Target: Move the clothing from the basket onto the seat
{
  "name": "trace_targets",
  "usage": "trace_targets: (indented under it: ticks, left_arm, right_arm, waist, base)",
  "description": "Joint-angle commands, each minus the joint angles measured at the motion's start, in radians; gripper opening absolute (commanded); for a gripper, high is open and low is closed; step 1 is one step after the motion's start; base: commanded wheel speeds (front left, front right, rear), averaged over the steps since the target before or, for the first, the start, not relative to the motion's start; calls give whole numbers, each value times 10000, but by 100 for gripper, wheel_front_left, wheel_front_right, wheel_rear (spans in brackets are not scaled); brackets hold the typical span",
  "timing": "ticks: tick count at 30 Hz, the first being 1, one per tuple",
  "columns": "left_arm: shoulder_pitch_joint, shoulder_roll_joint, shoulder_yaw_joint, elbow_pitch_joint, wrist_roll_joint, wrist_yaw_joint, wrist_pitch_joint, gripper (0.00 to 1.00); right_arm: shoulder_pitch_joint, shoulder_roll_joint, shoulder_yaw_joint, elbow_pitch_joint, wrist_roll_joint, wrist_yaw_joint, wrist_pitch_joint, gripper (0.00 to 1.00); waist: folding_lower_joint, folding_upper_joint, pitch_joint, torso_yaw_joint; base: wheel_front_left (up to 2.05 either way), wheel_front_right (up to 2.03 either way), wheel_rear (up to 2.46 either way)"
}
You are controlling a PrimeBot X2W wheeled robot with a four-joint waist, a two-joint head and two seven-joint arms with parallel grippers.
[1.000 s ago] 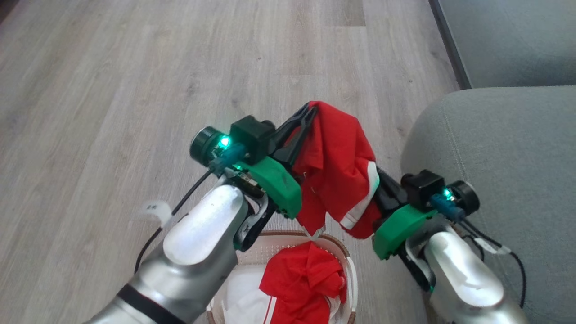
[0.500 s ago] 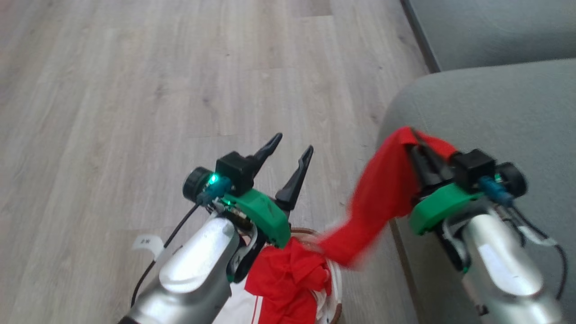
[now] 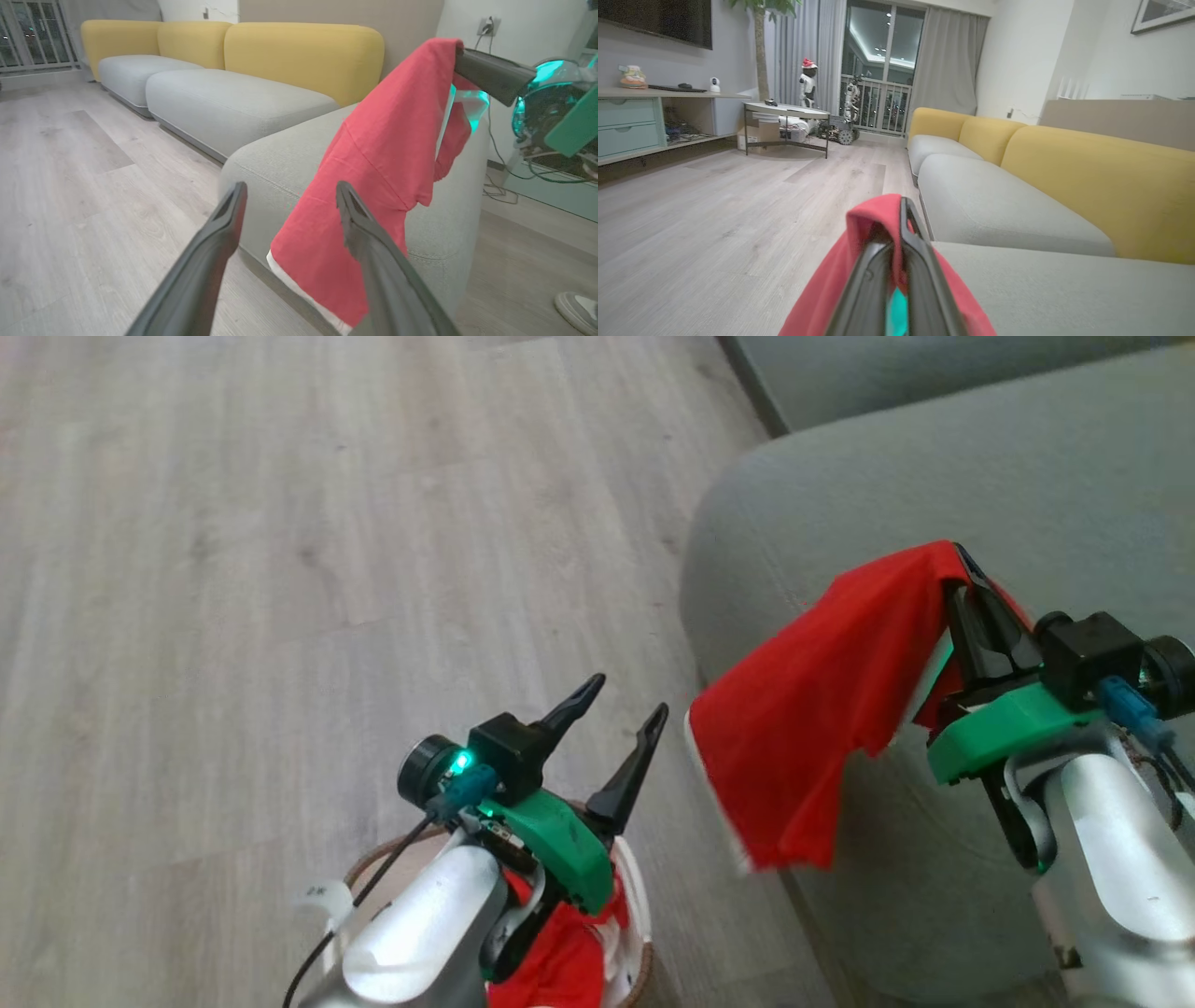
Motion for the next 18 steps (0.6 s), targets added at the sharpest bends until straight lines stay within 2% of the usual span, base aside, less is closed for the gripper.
trace_targets:
  ticks: [1,10,18]
  left_arm:
    - [-262,21,408,-426,132,-55,-122,100]
    - [-72,-100,530,-711,652,-157,-123,100]
    - [-205,-147,746,-1037,1086,-203,-123,100]
  right_arm:
    - [-190,-152,141,-473,-78,71,-75,0]
    - [-469,-464,429,-957,98,71,273,0]
    - [-1610,-776,864,-583,534,71,479,0]
  waist:
    - [0,0,211,-520]
    - [0,0,645,-1298]
    - [0,0,1342,-1082]
  base:
    - [0,0,0]
    - [0,0,0]
    - [0,0,0]
